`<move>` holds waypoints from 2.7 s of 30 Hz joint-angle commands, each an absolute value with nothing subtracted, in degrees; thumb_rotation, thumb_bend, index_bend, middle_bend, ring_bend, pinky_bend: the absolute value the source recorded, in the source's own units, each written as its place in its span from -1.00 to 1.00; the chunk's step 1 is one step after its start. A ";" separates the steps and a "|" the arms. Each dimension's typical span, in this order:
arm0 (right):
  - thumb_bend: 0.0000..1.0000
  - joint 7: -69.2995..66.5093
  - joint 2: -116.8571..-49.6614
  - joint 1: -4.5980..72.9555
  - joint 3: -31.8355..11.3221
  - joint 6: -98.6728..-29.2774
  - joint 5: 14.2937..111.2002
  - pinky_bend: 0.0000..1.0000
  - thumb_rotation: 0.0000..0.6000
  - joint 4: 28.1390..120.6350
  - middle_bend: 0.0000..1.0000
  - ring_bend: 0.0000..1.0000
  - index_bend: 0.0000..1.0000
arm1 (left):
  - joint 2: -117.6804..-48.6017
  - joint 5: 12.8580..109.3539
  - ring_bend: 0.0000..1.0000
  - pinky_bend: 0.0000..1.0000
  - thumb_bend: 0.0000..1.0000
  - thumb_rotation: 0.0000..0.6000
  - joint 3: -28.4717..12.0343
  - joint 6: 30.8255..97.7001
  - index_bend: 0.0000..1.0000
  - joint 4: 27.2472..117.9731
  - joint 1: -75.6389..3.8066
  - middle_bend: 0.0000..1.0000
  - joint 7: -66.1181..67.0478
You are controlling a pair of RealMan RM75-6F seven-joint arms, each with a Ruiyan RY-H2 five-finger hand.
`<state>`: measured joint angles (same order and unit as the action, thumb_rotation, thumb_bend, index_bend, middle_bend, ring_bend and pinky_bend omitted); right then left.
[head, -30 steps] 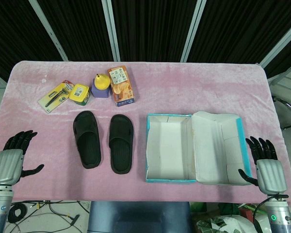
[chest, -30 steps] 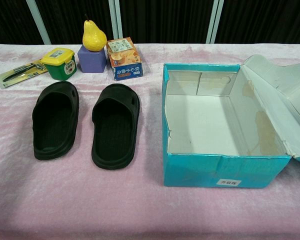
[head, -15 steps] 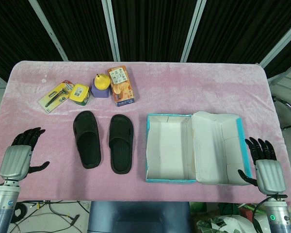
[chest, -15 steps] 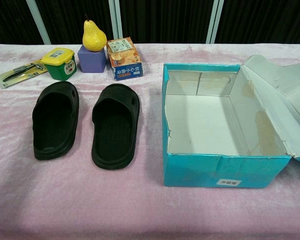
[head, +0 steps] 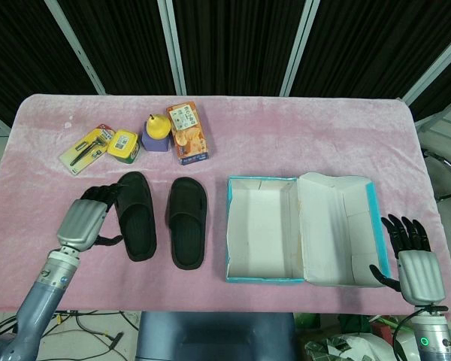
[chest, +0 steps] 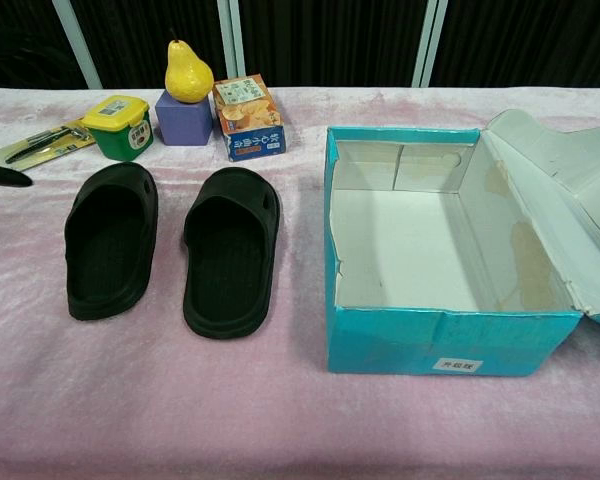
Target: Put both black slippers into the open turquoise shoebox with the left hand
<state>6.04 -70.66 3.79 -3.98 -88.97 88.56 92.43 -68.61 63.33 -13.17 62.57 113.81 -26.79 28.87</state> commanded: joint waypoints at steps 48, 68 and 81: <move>-0.78 7.48 -70.01 3.18 -3.87 -88.54 87.55 -0.92 1.00 93.82 -0.87 -1.00 -0.75 | -91.04 27.83 -0.12 0.09 -0.81 1.00 -16.04 45.02 -0.23 81.23 -57.34 -0.08 24.75; -0.78 7.63 -69.60 2.88 -3.84 -89.20 88.10 -0.92 1.00 94.30 -0.87 -1.00 -0.75 | -92.33 66.40 -0.07 0.09 -0.83 1.00 -27.42 46.12 -0.19 87.93 -45.82 -0.01 -23.73; -0.78 6.19 -69.41 2.54 -3.91 -89.27 87.70 -0.92 1.00 93.50 -0.87 -1.00 -0.75 | -107.03 68.38 -0.09 0.06 -0.83 1.00 -29.07 51.83 -0.20 75.79 -55.50 -0.02 -21.24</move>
<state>6.24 -69.43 2.56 -3.90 -89.27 87.73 93.52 -105.91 68.52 -28.66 51.86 76.99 -54.37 -21.69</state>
